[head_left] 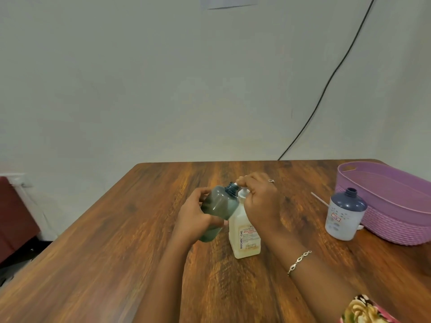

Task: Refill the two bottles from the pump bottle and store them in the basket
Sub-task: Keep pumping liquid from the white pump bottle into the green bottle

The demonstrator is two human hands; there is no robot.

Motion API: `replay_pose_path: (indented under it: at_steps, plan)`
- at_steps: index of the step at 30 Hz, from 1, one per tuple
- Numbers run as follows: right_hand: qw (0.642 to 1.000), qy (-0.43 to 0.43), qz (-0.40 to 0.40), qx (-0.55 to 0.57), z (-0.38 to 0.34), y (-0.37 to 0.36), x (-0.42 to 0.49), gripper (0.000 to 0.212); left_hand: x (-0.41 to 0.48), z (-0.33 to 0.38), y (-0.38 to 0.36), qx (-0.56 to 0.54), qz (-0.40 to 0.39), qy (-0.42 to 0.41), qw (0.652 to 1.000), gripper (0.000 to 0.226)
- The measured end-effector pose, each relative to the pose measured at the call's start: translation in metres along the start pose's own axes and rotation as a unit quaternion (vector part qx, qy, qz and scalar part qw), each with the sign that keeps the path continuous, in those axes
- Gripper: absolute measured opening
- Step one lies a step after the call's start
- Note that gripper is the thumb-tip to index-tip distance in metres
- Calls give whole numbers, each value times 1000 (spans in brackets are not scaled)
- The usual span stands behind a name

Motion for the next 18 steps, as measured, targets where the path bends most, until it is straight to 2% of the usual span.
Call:
replay_pose_path:
  at_steps: [4,7,11,15,18]
  plan:
    - [1000,-2,-8,-5,6,-5,-1,26,-1,-3,1,-8,16,0,1000,62]
    - [999,-18,-23,19,5,-2,-1,27,-2,-1,2,-16,24,-5,1000,62]
    - [998,-48,-17,48,10,4,12,17,-3,2,3,-21,31,-7,999,64]
    - [1000,-9,9,-6,3,2,3,21,-2,3,1,-24,30,-5,999,64]
    - [1000,-9,-3,-14,8,-2,-3,23,-2,1,-1,-21,25,3,999,64]
Point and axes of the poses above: each hand's wrist, its own x-axis towards the middle knuckle, its own y-axis out of the back of the hand, z = x × y, the point moved 7 cm from there along x, towards the middle knuckle, and after that the axes turned 10 degrees about y, right-handed, at the moved point
